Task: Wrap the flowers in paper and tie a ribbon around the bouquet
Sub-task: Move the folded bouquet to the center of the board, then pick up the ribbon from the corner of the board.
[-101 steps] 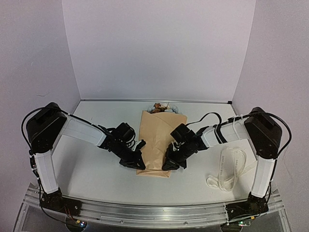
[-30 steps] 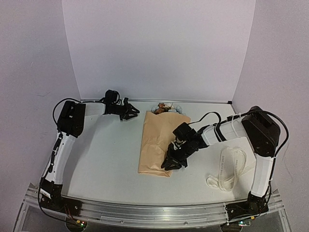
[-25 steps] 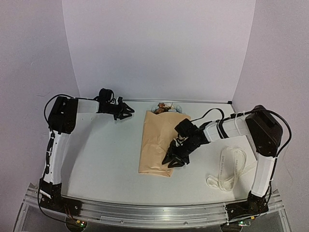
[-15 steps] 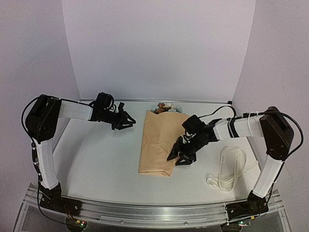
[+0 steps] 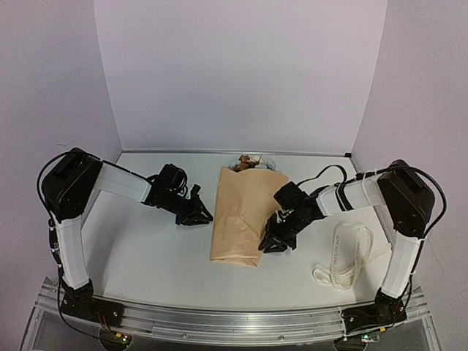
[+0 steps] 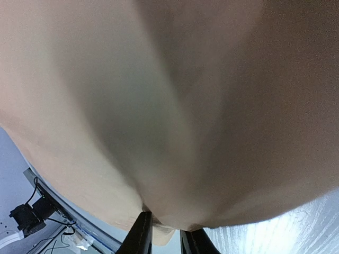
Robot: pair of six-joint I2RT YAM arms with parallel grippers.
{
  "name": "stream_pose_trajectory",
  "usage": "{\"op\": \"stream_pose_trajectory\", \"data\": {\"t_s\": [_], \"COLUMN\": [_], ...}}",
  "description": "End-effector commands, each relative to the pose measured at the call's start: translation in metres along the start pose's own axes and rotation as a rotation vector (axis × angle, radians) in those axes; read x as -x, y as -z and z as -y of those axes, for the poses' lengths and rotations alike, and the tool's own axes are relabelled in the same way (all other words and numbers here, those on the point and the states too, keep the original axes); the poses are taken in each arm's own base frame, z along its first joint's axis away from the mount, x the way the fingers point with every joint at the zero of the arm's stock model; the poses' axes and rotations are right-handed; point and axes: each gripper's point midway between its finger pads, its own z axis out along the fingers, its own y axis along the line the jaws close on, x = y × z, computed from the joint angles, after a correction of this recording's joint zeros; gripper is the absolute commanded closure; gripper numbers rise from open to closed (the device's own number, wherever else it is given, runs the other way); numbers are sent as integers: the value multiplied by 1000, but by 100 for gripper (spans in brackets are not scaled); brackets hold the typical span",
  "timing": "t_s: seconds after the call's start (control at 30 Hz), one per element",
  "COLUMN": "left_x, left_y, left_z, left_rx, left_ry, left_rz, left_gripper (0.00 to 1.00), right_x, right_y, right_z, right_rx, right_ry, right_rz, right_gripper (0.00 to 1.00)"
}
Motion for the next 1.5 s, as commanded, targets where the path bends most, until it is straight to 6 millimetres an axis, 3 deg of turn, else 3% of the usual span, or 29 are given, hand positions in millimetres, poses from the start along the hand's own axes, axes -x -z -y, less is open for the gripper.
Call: {"op": "stream_pose_trajectory", "data": {"t_s": [0.0,0.2,0.33,0.63,0.83,1.2,1.47], "left_x": [15,25,26,25,30,26,34], "left_y": [7,3,1,-2,5,2,18], "left_z": [20,30,29,24,37,43,40], "left_rx": [-32,-49,-47,-30,-37,-47,53], "left_ry": [-37,-60,-58,-32,-13,-57,-39], "left_rz": [58,59,56,40,40,-21,53], "left_gripper": [83,83,83,83,81,80,74], "right_x": [32,54,61,55,43,12,-48], "right_y": [-6,-2,6,31,58,96,130], "right_z": [5,3,3,-14,-10,46,103], "right_rx": [-28,-3,-3,31,5,-166,-337], "right_ry": [-13,-24,-17,19,24,58,122], "right_rz": [68,59,42,23,60,159,61], "right_gripper": [87,90,87,61,48,41,37]}}
